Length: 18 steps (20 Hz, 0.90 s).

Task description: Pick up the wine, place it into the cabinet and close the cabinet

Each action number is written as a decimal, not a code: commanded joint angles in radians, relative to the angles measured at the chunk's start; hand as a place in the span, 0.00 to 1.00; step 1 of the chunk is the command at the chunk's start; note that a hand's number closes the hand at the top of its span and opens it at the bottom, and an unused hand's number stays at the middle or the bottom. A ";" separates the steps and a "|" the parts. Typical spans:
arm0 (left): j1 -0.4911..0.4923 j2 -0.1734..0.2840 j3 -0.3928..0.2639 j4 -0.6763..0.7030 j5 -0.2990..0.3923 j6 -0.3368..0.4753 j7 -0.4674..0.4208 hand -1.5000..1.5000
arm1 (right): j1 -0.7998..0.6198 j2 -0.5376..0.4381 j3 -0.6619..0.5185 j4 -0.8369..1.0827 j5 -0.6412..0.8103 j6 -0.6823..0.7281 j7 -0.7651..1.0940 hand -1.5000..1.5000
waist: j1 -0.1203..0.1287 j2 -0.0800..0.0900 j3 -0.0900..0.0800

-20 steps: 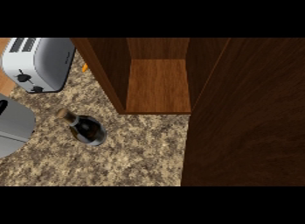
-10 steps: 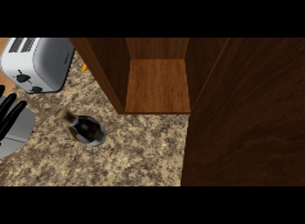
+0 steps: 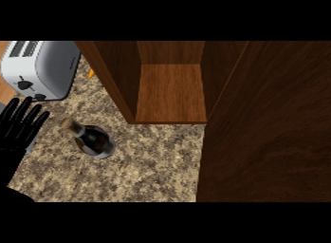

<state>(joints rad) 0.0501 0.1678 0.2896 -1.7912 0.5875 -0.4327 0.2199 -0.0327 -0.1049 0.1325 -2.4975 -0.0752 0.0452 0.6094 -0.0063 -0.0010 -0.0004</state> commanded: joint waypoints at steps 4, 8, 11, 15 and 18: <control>-0.093 0.012 0.034 0.234 -0.104 -0.051 -0.158 0.00 | -0.010 0.003 -0.027 -0.120 -0.068 -0.018 0.076 0.00 | -0.002 0.001 0.000; -0.129 0.013 0.026 0.275 -0.131 -0.031 -0.180 0.00 | 0.008 0.009 0.000 -0.116 -0.043 -0.011 0.066 0.00 | 0.001 0.001 0.000; -0.101 -0.053 -0.016 0.344 -0.237 -0.036 -0.301 0.00 | 0.008 -0.022 -0.055 -0.140 -0.094 0.006 0.080 0.00 | -0.004 0.001 0.000; -0.116 -0.027 -0.014 0.400 -0.229 -0.066 -0.322 0.00 | -0.093 -0.026 -0.099 -0.111 -0.108 -0.030 0.160 0.00 | 0.002 0.001 0.000; -0.137 0.017 0.005 0.414 -0.188 -0.082 -0.269 0.00 | -0.031 0.002 -0.016 -0.154 -0.054 -0.020 0.117 0.00 | 0.001 0.000 0.000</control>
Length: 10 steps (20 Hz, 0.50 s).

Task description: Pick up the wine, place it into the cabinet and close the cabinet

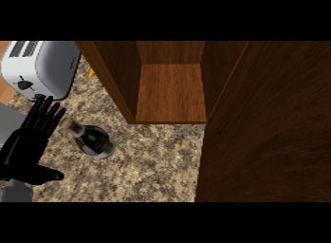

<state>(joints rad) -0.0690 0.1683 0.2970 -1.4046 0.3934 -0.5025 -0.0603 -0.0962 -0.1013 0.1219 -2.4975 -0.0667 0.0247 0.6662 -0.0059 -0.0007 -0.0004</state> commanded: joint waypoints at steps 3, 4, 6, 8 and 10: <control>0.018 0.015 -0.005 0.107 -0.018 -0.074 -0.084 0.00 | 0.063 0.001 0.011 -0.130 -0.045 0.015 0.025 0.00 | 0.001 0.000 0.000; -0.017 0.006 -0.020 0.101 -0.025 -0.062 -0.077 0.00 | 0.009 -0.009 -0.018 -0.151 -0.067 -0.008 0.091 0.00 | 0.001 0.000 0.000; -0.051 0.002 -0.016 0.165 -0.052 -0.040 -0.111 0.00 | 0.133 0.015 0.002 -0.111 -0.056 0.046 -0.061 0.00 | -0.001 0.000 0.001; -0.074 0.004 -0.013 0.159 -0.047 -0.022 -0.099 0.00 | 0.126 -0.002 -0.037 -0.156 -0.095 0.045 -0.010 0.00 | -0.003 0.000 0.001; -0.035 -0.014 -0.044 0.226 -0.123 -0.062 -0.214 0.00 | -0.034 0.001 -0.014 -0.131 -0.053 -0.016 0.101 0.00 | 0.001 0.001 -0.001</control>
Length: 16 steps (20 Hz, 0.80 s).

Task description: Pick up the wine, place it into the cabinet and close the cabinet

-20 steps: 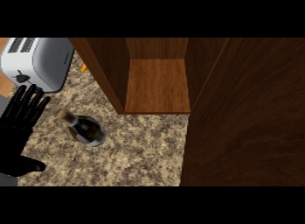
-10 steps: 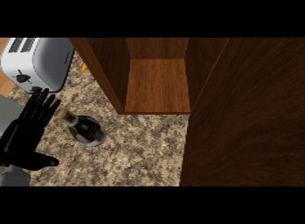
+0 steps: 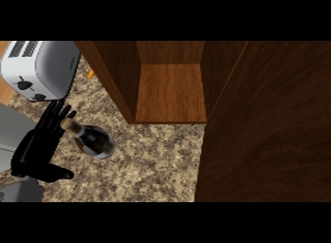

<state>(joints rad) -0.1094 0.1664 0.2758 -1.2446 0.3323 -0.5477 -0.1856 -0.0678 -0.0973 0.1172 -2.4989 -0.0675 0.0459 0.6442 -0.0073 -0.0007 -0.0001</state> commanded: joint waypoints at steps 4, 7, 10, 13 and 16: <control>-0.081 0.009 -0.006 0.192 -0.074 -0.010 -0.124 0.00 | 0.022 0.017 0.015 -0.111 -0.051 -0.004 0.033 0.00 | -0.003 0.001 -0.001; -0.085 0.021 -0.008 0.207 -0.066 -0.031 -0.144 0.00 | 0.006 0.014 0.052 -0.144 -0.006 -0.022 0.086 0.00 | 0.000 0.000 -0.001; -0.068 -0.012 -0.035 0.194 -0.096 -0.003 -0.166 0.00 | -0.023 -0.017 -0.031 -0.148 -0.072 -0.006 0.104 0.00 | 0.002 0.000 0.000; -0.086 -0.006 -0.044 0.369 -0.179 -0.020 -0.319 0.00 | 0.017 -0.012 -0.030 -0.136 -0.077 0.011 0.062 0.00 | -0.006 0.002 -0.001; -0.041 -0.027 -0.056 0.321 -0.177 0.001 -0.326 0.00 | 0.046 0.002 -0.011 -0.158 -0.064 0.003 0.068 0.00 | 0.000 0.000 0.000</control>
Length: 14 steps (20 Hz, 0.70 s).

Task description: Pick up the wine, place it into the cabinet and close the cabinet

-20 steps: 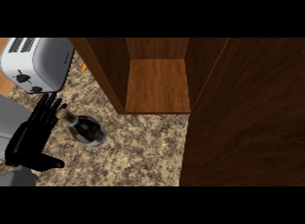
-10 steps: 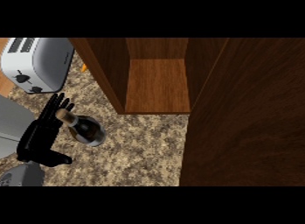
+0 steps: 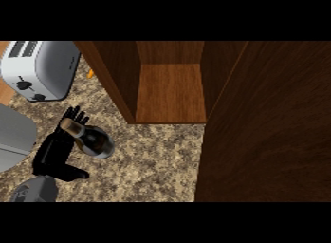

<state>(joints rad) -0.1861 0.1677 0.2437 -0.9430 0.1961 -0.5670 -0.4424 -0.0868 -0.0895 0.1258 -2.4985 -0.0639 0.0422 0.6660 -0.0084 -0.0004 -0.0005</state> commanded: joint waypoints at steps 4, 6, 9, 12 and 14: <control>-0.100 0.059 0.022 0.190 -0.011 -0.050 -0.063 0.00 | 0.108 0.022 0.048 -0.143 -0.013 0.020 -0.014 0.00 | -0.005 0.001 0.000; -0.097 0.035 -0.006 0.239 -0.064 -0.026 -0.145 0.00 | 0.046 -0.013 -0.054 -0.104 -0.114 0.036 0.008 0.00 | -0.002 0.002 0.000; -0.070 0.007 -0.021 0.198 -0.050 -0.020 -0.132 0.00 | 0.040 0.026 0.086 -0.138 0.029 -0.009 0.047 0.00 | 0.003 -0.001 0.000; -0.138 0.010 -0.004 0.259 -0.035 -0.008 -0.128 0.00 | 0.009 -0.019 -0.066 -0.114 -0.115 0.020 0.055 0.00 | 0.000 0.001 0.000; -0.126 -0.016 -0.016 0.217 -0.024 0.009 -0.102 0.00 | 0.006 -0.014 -0.035 -0.138 -0.048 0.005 0.062 0.00 | 0.002 -0.001 0.000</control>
<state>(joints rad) -0.2916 0.1738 0.2311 -0.7173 0.1555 -0.5525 -0.5444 -0.0847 -0.0871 0.1256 -2.4969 -0.0625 0.0532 0.6600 -0.0081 -0.0002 -0.0005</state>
